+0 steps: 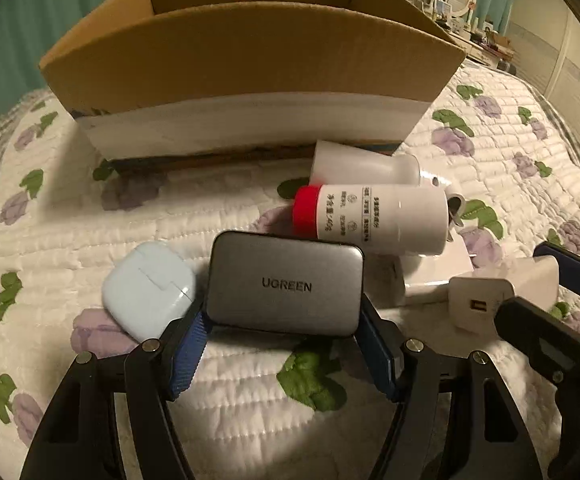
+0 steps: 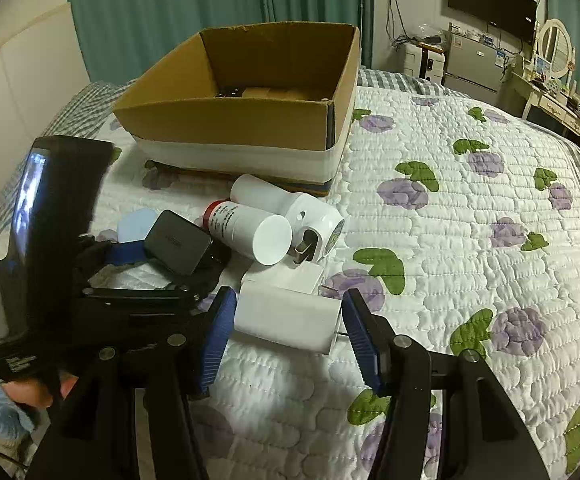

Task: Organize rigid objects
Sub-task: 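Grasp the black UGREEN charger with the left gripper while the right grasps the white block, then lower the UGREEN charger and white block into the box and release both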

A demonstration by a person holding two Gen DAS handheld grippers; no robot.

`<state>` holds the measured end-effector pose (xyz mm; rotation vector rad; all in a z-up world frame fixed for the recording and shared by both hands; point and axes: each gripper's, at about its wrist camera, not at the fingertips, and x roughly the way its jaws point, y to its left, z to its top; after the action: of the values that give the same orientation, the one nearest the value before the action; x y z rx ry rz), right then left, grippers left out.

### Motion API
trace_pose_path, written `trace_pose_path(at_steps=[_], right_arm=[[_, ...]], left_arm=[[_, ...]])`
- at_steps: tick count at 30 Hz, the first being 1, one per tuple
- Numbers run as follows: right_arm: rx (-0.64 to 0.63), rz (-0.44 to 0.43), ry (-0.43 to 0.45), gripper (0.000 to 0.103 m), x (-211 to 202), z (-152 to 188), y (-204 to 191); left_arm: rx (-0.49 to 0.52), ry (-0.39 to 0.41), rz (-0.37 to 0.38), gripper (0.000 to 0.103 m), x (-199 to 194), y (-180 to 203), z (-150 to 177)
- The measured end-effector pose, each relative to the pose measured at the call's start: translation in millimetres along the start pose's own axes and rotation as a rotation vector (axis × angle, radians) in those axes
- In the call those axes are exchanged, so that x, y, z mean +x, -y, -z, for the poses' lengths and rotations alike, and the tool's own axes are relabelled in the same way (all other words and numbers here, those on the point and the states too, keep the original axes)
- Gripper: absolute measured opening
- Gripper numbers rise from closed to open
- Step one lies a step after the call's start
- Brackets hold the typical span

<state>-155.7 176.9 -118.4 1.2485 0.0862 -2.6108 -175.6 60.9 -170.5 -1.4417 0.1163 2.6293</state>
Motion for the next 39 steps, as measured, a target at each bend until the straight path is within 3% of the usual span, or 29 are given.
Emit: trace_pose_path(at_steps=[6, 14, 18, 25, 29, 39], right_arm=[[-0.008, 0.016, 0.006, 0.055, -4.8, -0.6, -1.8], [-0.023, 0.039, 0.070, 0.055, -32.6, -16.3, -9.2], [-0.046, 0.055, 0.128, 0.055, -52.0, -34.7, -12.6], [-0.087, 0.072, 0.220, 0.055, -72.1, -81.5, -12.3], [-0.102, 0.073, 0.266, 0.055, -72.5, -110.4, -6.0], [-0.111, 0.064, 0.284, 0.055, -32.0, -154.1, 20.5]], left_arm=[[0.008, 0.055, 0.011, 0.068, -18.6, -3.6, 6.0], [0.003, 0.172, 0.021, 0.068, -74.9, -18.8, 8.6], [0.002, 0.245, 0.011, 0.068, -109.3, -25.4, -6.8], [0.017, 0.360, -0.011, 0.068, -148.0, -31.0, -62.8], [0.022, 0.368, -0.028, 0.068, -134.7, -36.7, -100.0], [0.024, 0.261, -0.044, 0.068, -44.5, -40.9, -146.4]])
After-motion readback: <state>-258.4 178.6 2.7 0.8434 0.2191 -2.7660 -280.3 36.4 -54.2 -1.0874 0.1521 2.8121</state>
